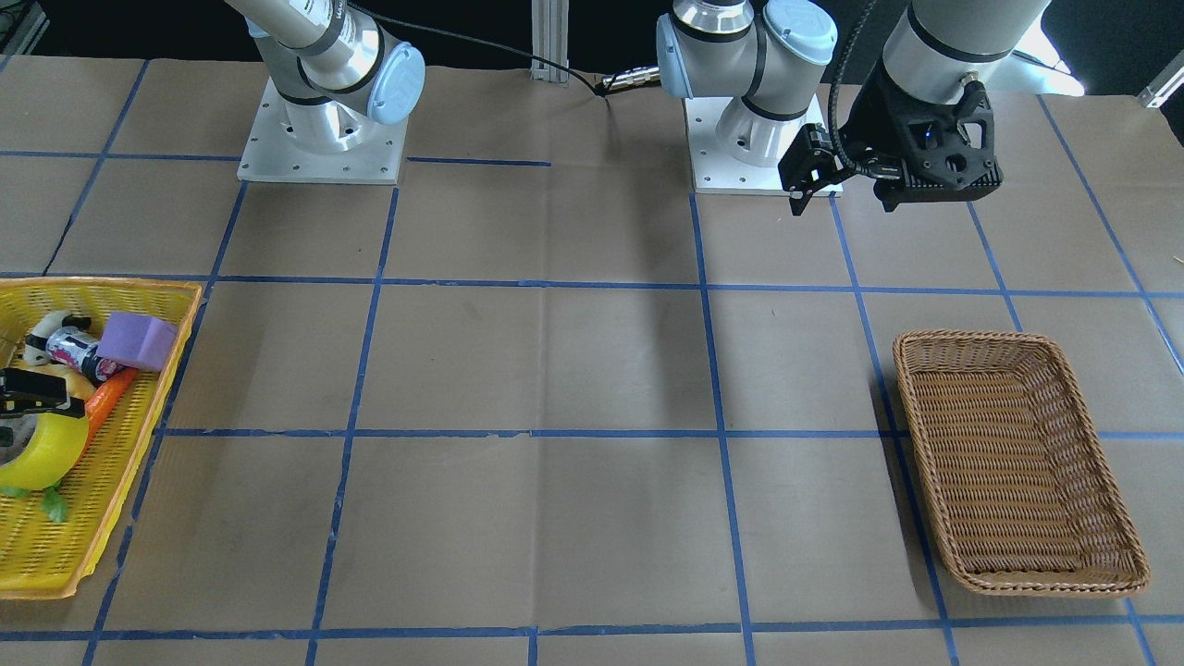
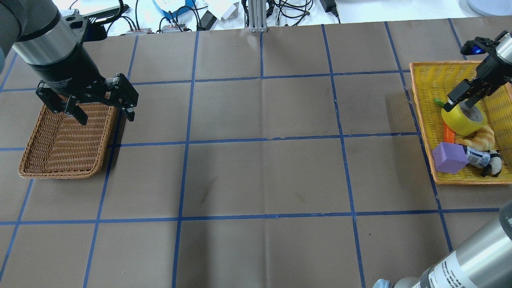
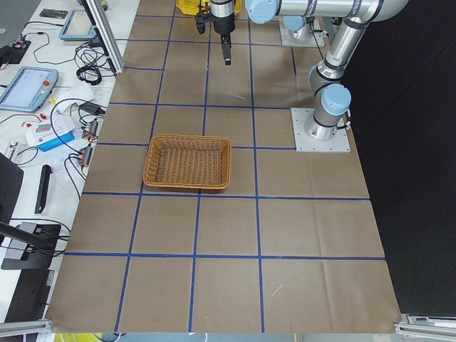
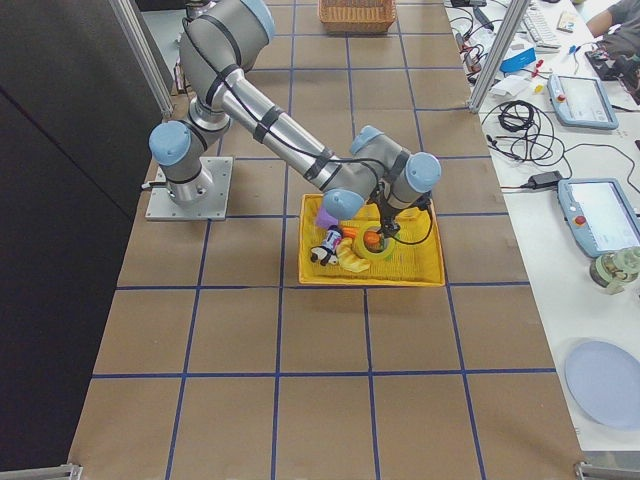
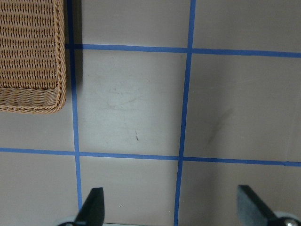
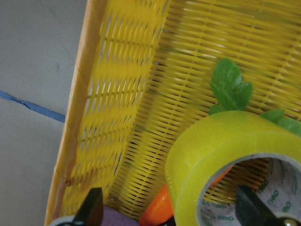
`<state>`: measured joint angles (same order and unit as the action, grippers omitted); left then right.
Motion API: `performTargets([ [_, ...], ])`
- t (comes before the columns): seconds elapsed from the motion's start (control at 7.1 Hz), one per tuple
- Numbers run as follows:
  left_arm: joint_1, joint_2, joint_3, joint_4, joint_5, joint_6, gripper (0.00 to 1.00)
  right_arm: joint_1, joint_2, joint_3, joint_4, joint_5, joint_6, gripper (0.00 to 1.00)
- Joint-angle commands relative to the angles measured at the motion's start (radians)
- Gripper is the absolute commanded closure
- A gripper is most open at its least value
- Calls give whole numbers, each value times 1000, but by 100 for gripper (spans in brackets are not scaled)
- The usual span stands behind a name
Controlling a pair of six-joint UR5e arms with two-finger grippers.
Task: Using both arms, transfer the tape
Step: 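Move the right gripper over the yellow basket and lower onto the tape roll, then close the right gripper on the yellow tape roll and lift it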
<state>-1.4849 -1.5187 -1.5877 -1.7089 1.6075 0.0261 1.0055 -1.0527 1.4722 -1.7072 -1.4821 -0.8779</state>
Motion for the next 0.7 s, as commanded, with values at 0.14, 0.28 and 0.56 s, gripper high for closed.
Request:
performTargets([
  [0.14, 0, -3, 0, 17, 0, 0, 0, -8, 7, 23, -2, -3, -3, 98],
  [0.28, 0, -3, 2, 17, 0, 1, 0, -8, 5, 22, -5, 0, -4, 100],
  [0.56, 2, -3, 2, 18, 0, 1, 0, -8, -27, -18, 14, -1, 25, 100],
])
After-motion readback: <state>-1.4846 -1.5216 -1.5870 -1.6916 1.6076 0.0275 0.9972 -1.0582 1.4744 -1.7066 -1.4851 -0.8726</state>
